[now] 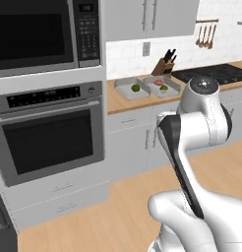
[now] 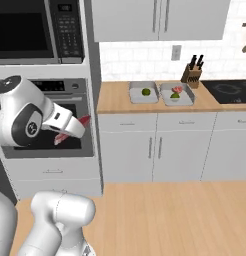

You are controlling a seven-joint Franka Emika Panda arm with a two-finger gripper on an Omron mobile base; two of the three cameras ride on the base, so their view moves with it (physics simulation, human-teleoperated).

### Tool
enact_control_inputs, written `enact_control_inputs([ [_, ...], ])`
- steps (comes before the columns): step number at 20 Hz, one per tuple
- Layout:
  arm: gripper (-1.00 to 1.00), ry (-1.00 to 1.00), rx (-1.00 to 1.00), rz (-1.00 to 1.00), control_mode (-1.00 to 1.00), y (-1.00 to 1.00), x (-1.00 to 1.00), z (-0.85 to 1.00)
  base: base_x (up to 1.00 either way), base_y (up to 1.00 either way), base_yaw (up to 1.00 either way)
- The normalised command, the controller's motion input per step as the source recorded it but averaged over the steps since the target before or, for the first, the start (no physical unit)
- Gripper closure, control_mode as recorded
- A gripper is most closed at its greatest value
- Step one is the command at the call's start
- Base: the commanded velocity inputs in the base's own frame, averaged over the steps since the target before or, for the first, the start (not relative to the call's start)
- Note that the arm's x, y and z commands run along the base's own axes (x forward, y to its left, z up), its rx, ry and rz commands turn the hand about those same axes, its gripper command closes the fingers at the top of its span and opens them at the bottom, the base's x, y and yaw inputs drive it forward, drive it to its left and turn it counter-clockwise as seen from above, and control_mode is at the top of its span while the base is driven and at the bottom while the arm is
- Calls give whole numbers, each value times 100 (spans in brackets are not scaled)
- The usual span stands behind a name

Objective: Place one lime and one steak in each tupperware on the nearby counter, to pack two identical lunches.

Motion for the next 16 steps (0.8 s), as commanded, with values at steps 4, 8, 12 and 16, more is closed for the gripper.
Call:
enact_control_inputs([
  [4,100,0,0,0,100,0,0,0,100,-89,9],
  [8,100,0,0,0,100,0,0,0,100,-90,-36],
  [12,100,0,0,0,100,0,0,0,90,-33,-57],
  [16,100,0,0,0,100,0,0,0,100,-2,-48],
])
